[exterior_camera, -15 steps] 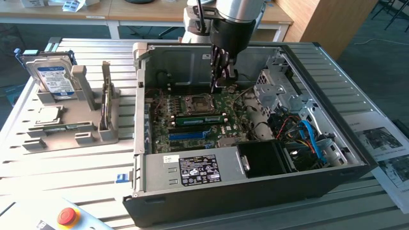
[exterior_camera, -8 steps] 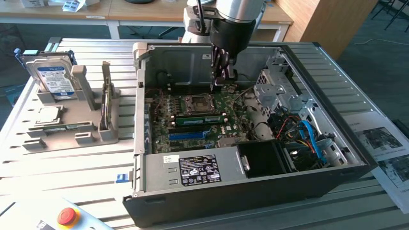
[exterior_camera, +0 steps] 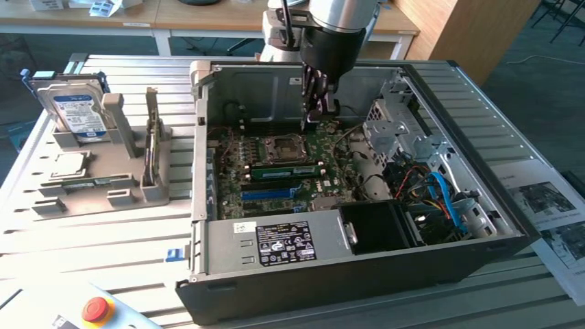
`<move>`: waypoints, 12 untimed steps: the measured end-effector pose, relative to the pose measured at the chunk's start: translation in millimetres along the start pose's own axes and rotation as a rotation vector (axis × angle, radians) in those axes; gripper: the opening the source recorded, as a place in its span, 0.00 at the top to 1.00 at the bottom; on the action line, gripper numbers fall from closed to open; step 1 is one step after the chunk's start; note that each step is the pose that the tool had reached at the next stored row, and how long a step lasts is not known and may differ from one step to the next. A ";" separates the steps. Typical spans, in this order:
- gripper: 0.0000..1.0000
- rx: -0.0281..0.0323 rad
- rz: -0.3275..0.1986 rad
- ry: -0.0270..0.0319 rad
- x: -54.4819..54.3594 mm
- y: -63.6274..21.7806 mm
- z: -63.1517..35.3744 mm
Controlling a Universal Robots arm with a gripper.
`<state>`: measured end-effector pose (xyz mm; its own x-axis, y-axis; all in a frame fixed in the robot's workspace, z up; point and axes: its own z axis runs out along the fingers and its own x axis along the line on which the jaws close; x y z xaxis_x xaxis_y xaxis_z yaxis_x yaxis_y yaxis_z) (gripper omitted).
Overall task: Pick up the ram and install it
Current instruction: 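Press down the ram until it locks into place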
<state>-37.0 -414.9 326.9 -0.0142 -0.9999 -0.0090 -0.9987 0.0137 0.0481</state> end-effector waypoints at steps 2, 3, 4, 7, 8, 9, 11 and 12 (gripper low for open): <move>0.89 0.0000 0.000 0.0000 0.0 0.0 0.0; 0.89 0.0000 0.000 0.0000 0.0 0.0 0.0; 0.89 -0.0001 0.000 0.0000 0.0 -0.1 0.0; 0.89 -0.0001 -0.001 0.0001 0.0 -1.6 -0.1; 0.89 -0.0001 -0.001 0.0002 0.0 -2.9 -0.2; 0.89 -0.0001 -0.002 0.0001 0.0 -4.1 -0.2; 0.89 -0.0001 -0.002 0.0002 0.0 -7.1 -0.4; 0.89 0.0000 -0.003 0.0002 0.0 -8.6 -0.4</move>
<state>-28.5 -415.1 326.9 -0.0113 -0.9999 -0.0090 -0.9988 0.0108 0.0481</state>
